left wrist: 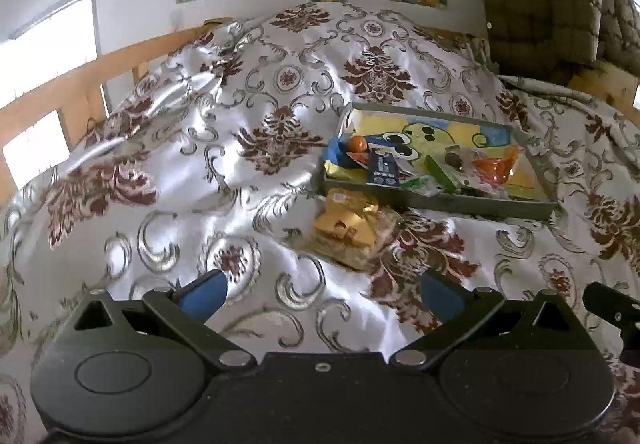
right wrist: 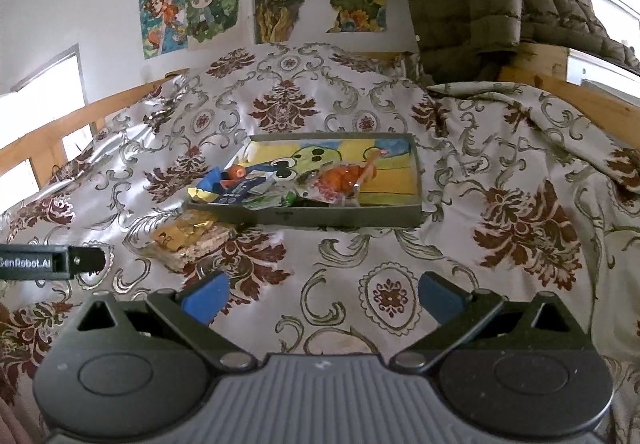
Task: Organize snacks
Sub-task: 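Move both open tools back toward the packets beside the tray, then grasp the yellow cake packet with the left tool while the right tool grasps the puffed rice cracker bar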
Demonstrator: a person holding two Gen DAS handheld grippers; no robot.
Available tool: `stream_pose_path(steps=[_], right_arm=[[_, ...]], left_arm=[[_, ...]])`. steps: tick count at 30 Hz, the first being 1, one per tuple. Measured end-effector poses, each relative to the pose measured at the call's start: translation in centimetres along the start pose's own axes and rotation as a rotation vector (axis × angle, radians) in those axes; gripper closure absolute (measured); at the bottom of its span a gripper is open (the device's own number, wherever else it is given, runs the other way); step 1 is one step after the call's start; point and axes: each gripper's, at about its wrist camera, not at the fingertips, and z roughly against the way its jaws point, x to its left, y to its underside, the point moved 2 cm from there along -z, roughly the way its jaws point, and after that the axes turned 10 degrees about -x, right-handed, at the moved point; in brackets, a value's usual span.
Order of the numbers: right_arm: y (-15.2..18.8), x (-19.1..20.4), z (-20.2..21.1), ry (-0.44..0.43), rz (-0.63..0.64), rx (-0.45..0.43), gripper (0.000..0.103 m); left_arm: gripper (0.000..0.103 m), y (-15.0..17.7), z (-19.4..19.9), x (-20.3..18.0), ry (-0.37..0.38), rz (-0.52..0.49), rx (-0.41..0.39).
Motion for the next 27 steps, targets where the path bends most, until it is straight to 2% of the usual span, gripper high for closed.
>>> stream_pose_path(steps=[11,14,22,27], right_arm=[[-0.3,1.8,-2.4,-0.046,0.098,0.022,0.0],[-0.2,2.2,-3.1,-0.058,0.114,0.029,0.0],[0.0,3.2,-6.0,-0.081,0.14,0.062,0.0],[0.4,4.2,-8.3,-0.145,0.166,0.061,0.0]], left_arm=[[0.001,-1.5,-4.4,1.7,0.009,-0.076,0.014],[0.001,-1.8,-5.8,2.3,0.023,-0.069,0.025],[0.001,-2.4,-9.6,2.9,0.101,0.001,0.057],[0.001,-2.9,-12.2,1.8,0.167,-0.042,0.059]])
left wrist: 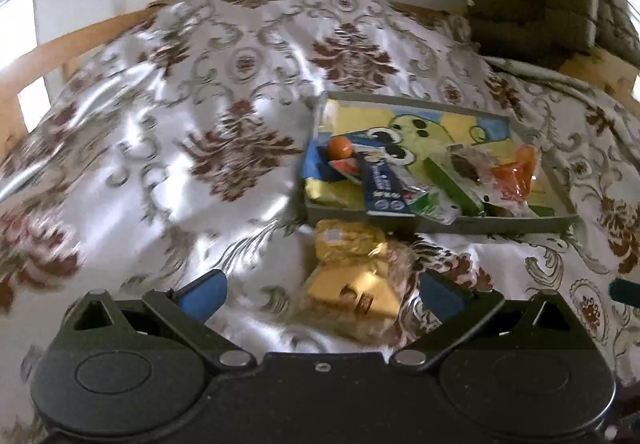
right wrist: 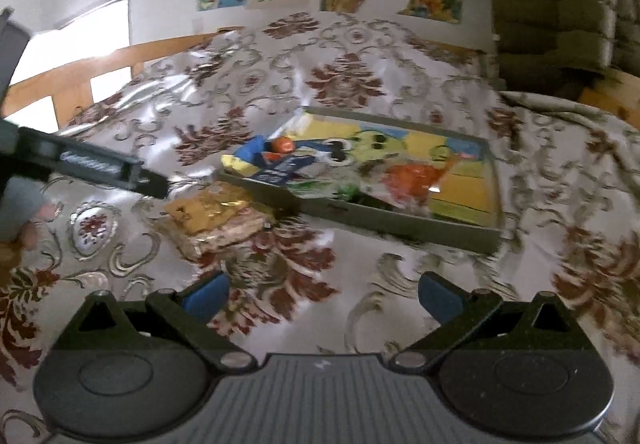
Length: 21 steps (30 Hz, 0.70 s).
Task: Organize snacks
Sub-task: 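Grasp the yellow cake packet with the left tool while the right tool grasps the puffed rice cracker bar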
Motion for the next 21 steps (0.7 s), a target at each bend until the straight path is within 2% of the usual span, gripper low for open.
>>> stream_pose_path(steps=[3,8,14,16,21], right_arm=[[0.1,0.5,-1.3,-0.048,0.014,-0.007,0.0],[0.2,1.3,-3.1,-0.069,0.05,-0.015,0.0],[0.0,1.9,-5.0,-0.095,0.038,-0.023,0.0],[0.0,2.1,-5.6,-0.1,0.032,-0.02,0.0],[0.3,2.7,-6.4,-0.115,0.039,-0.011,0.0]], left_arm=[[0.001,0.0,-1.7,-0.6,0.022,-0.046,0.01],[0.001,0.7,-3.8,-0.5,0.045,-0.095,0.041],[0.001,1.0,-5.4,0.2,0.108,-0.017,0.078],[0.004,1.1,-5.8,0.3,0.12,0.014,0.094],[0.02,1.5,-7.0,0.7,0.152,0.066,0.133]])
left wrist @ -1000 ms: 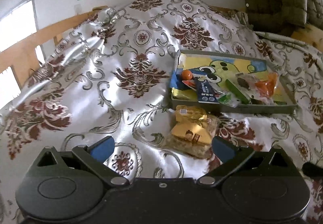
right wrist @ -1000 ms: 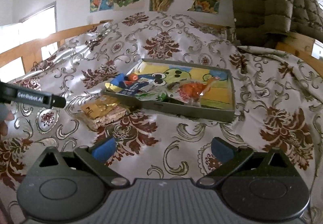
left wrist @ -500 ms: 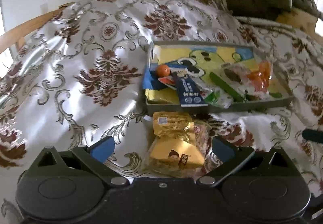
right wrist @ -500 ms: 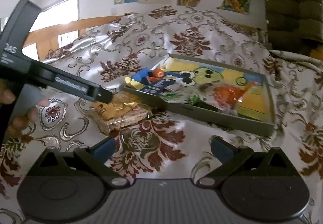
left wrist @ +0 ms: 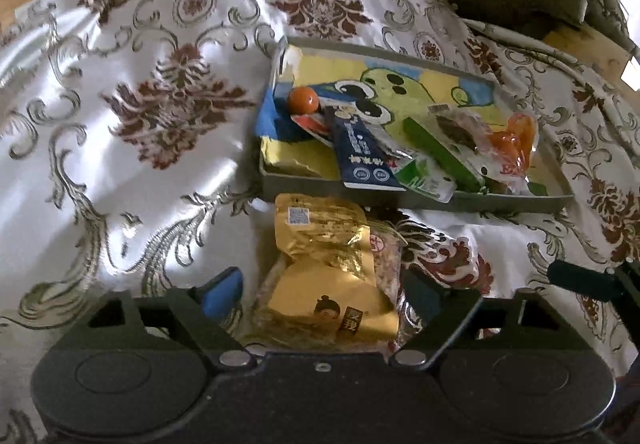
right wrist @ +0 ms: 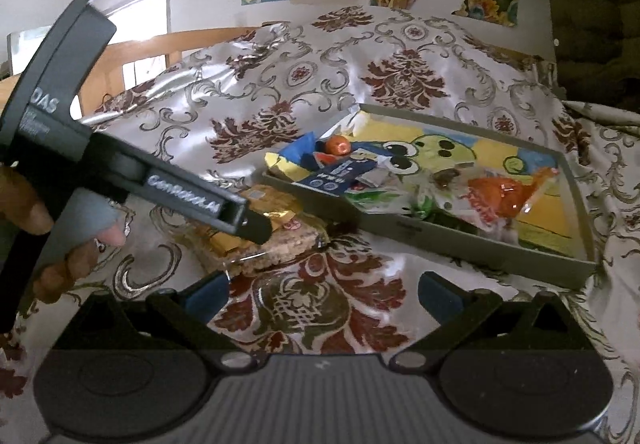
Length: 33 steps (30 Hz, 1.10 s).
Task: Organize snacks
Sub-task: 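Grasp the yellow cake packet with the left tool while the right tool grasps the puffed rice cracker bar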
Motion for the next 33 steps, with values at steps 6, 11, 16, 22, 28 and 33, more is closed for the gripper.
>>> stream_pose_path(steps=[6,11,16,22,28,33], right_arm=[[0.2,0.3,-0.7,-0.008,0.005,0.012,0.0],[0.1,0.5,-1.7,-0.017,-0.022,0.02,0.0],[0.1,1.1,-2.9,-0.043,-0.043,0.038,0.0],[0.3,1.3,-4.0,-0.112,-0.083,0.064,0.006],[-0.3,0.5,-5.7,-0.189,-0.198,0.083,0.018],[-0.6,0.2,-7.6,-0.219,-0.264,0.102,0.021]], left_arm=[[0.028,0.1,-0.6,0.5,0.003,0.042,0.018],[0.031,0.1,-0.4,0.8,0.0,0.072,0.017],[0.037,-0.1,0.1,1.7,-0.024,0.137,0.025],[0.041,-0.1,0.1,3.6,-0.055,0.23,0.036],[0.041,-0.3,0.2,5.2,-0.063,0.308,0.039],[0.041,-0.4,-0.1,5.8,-0.067,0.319,0.045]])
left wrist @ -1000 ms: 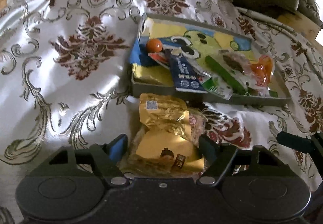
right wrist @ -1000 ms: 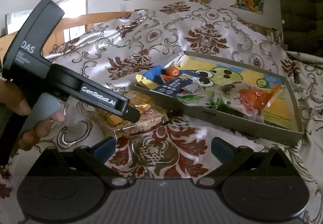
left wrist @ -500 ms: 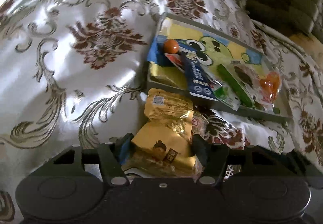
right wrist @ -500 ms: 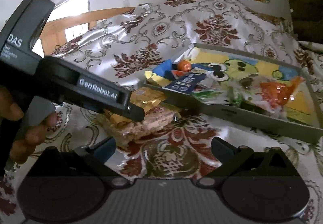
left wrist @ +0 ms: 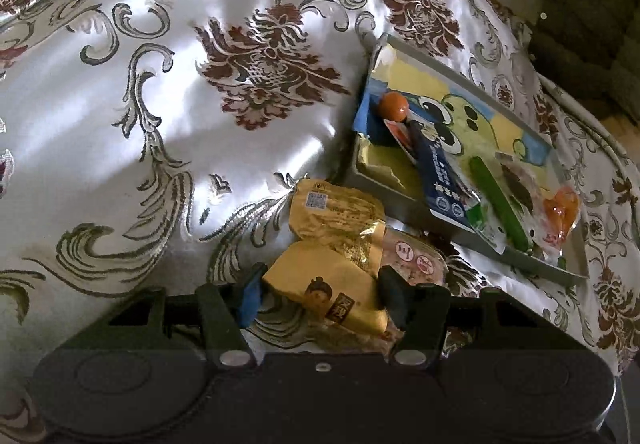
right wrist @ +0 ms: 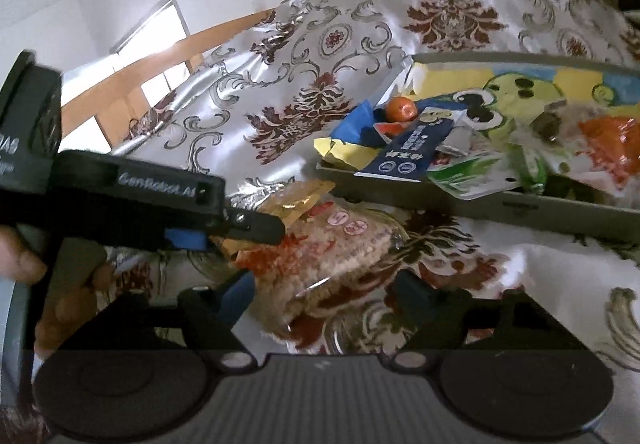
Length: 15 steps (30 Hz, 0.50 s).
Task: Organize snacks
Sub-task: 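Grasp the yellow cake packet with the left tool while the right tool grasps the puffed rice cracker bar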
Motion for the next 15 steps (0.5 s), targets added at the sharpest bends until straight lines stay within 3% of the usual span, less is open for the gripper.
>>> stream_pose_path(steps=[6,9,15], right_arm=[[-0.2,-1.3,-1.8,-0.042,-0.098,0.039,0.011],[-0.1,-1.2,-2.7,-0.076,-0.082,0.062,0.0],[0.3,-0.4,-3.2,-0.061,-0.022,0.044,0.003]], left_arm=[[0.041,0.0,-0.1,0.3,0.003,0.013,0.002],[0.041,0.0,-0.1,0.3,0.001,0.014,-0.002],[0.041,0.0,0.0,0.3,-0.001,0.014,-0.01]])
